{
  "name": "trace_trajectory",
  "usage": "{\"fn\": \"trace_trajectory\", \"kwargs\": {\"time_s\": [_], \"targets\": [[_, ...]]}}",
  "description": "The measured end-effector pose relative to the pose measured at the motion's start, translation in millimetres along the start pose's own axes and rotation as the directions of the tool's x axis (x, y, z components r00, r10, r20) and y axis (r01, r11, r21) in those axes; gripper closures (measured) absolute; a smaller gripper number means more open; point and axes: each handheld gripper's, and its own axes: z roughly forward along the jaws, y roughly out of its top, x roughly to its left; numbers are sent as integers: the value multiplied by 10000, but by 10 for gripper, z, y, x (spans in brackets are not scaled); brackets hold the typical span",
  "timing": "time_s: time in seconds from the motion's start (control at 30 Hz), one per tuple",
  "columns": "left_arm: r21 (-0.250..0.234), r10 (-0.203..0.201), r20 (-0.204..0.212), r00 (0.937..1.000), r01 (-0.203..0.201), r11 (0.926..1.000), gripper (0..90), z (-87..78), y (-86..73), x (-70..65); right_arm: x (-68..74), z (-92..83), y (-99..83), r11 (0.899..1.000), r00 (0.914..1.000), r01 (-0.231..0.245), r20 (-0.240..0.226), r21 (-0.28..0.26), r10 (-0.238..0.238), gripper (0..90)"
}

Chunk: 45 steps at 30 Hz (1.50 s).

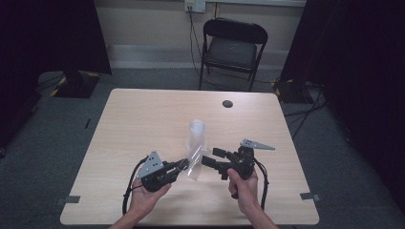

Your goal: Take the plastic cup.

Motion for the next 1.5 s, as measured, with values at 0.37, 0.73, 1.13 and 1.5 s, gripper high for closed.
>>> {"fn": "trace_trajectory", "kwargs": {"time_s": [0.37,0.73,1.13,1.5], "targets": [[859,-926,347,9951,893,9923,851,-11,19,83,-16,-186,150,9948,9939,1014,454,-74,-1009,180],[2424,-1833,1186,9759,1505,9584,855,2,37,102,-26,-175,14,9791,9781,1834,834,880,-1907,194],[4428,-2190,2227,9500,1016,8909,847,130,6,57,86,-174,-104,9189,9380,3269,427,2207,-3440,149],[5507,-2219,2182,9503,678,8319,851,225,-15,19,264,-90,-230,7890,8538,5012,-549,3553,-5177,185]]}}
